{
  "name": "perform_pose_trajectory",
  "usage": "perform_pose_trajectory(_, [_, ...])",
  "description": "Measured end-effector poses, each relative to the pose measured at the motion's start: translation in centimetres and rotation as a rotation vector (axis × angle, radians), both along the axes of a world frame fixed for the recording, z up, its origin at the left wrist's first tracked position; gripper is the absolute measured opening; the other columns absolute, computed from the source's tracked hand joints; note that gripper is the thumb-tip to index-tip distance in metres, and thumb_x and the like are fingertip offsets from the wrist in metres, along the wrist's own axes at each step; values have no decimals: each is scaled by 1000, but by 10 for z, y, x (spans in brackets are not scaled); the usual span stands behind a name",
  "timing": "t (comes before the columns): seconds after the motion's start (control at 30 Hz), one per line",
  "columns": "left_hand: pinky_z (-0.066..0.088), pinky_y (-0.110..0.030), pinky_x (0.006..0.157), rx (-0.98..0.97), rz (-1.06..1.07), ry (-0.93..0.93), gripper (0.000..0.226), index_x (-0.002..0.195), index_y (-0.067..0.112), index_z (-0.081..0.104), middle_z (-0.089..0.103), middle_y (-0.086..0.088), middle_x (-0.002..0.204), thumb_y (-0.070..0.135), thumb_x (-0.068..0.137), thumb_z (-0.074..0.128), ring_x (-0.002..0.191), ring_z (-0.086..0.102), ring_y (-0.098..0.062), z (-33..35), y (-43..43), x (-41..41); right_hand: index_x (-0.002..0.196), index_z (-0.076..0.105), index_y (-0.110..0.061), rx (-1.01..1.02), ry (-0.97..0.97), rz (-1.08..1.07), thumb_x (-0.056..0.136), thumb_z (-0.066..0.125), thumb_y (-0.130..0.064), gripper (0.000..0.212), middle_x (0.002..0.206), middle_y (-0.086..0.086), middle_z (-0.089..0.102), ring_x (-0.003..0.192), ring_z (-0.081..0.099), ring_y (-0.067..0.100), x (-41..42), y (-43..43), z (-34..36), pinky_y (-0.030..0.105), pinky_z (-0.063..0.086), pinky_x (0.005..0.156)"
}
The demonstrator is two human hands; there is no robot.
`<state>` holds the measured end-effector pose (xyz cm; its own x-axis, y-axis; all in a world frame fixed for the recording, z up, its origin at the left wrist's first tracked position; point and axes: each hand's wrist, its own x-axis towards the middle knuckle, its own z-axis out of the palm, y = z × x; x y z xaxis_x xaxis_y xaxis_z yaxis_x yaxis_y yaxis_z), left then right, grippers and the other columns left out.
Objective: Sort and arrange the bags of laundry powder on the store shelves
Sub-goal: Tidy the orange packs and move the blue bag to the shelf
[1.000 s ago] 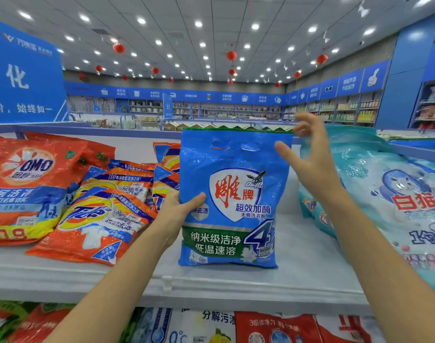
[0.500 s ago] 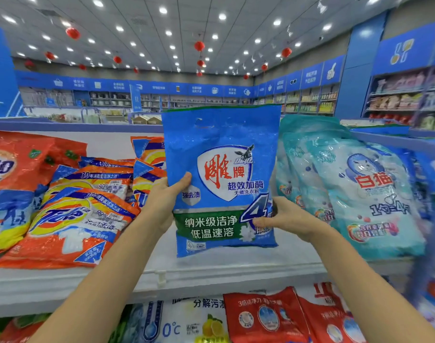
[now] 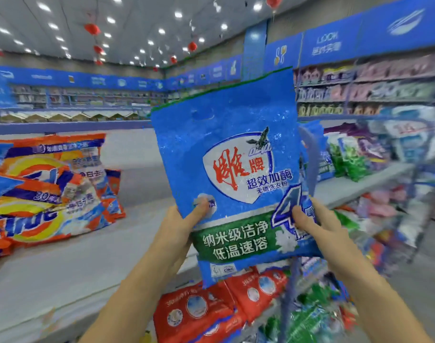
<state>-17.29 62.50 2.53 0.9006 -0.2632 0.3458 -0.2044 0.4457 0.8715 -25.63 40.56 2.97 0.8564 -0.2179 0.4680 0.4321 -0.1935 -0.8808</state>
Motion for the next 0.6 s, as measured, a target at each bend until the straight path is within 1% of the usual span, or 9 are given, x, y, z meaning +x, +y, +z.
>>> perform_pose_trajectory(0.07, [57, -27, 61, 80, -87, 42, 61, 97, 15, 65, 76, 0, 86, 41, 47, 89, 75, 72, -15, -23, -37, -10, 101, 64, -30, 56, 22, -77, 74, 57, -37, 29, 89, -19, 73, 77, 69, 0, -18, -31, -19, 9, 50, 60])
perform_pose_trajectory(0.13, [57, -32, 69, 162, -129, 74, 84, 98, 12, 65, 76, -6, 92, 55, 30, 90, 82, 72, -22, -44, -77, -18, 109, 64, -22, 129, 33, -150, 73, 59, -39, 40, 94, -9, 74, 80, 71, 8, -36, -65, -36, 14, 52, 61])
perform_pose_trajectory(0.2, [58, -33, 70, 189, -199, 106, 81, 99, 10, 66, 75, -7, 95, 52, 34, 89, 84, 72, -22, -58, -119, -24, 112, 63, -21, 196, 50, -228, 70, 60, -42, 47, 95, -7, 74, 80, 71, 11, -52, -100, -48, 15, 52, 60])
perform_pose_trajectory(0.3, [56, -44, 81, 238, -260, 137, 72, 105, 9, 66, 75, -9, 98, 47, 47, 86, 88, 71, -25, -70, -189, -30, 117, 61, -19, 267, 91, -302, 70, 61, -40, 51, 99, -3, 74, 82, 72, 16, -71, -161, -64, 20, 55, 63])
perform_pose_trajectory(0.4, [56, -40, 80, 248, -242, 131, 66, 106, 6, 63, 75, -8, 96, 42, 52, 73, 88, 71, -23, -77, -264, -33, 126, 56, -20, 279, 153, -389, 69, 63, -47, 64, 118, 2, 66, 101, 67, 21, -80, -229, -74, 41, 52, 90])
perform_pose_trajectory(0.43, [56, -37, 78, 250, -230, 126, 61, 106, 8, 63, 76, -6, 95, 41, 55, 70, 87, 72, -20, -79, -291, -36, 126, 56, -20, 281, 162, -400, 68, 63, -50, 66, 120, 3, 65, 103, 66, 22, -83, -254, -75, 45, 49, 95])
perform_pose_trajectory(0.5, [54, -30, 76, 259, -194, 123, 49, 104, 14, 64, 76, 1, 94, 41, 64, 67, 87, 72, -14, -81, -343, -42, 122, 59, -21, 273, 183, -384, 66, 63, -52, 64, 115, 3, 68, 99, 67, 22, -85, -305, -77, 40, 52, 90])
perform_pose_trajectory(0.57, [51, -16, 67, 276, -105, 118, 26, 98, 21, 65, 75, 5, 92, 35, 77, 66, 86, 70, -10, -82, -388, -45, 117, 61, -21, 268, 206, -341, 65, 64, -51, 61, 107, 2, 72, 93, 70, 21, -81, -352, -75, 30, 56, 77])
perform_pose_trajectory(0.6, [48, -14, 65, 295, -67, 119, 19, 96, 25, 65, 74, 4, 93, 35, 80, 64, 87, 69, -10, -80, -407, -44, 116, 61, -21, 262, 215, -316, 65, 65, -50, 58, 105, 2, 72, 91, 71, 21, -77, -373, -73, 27, 56, 71])
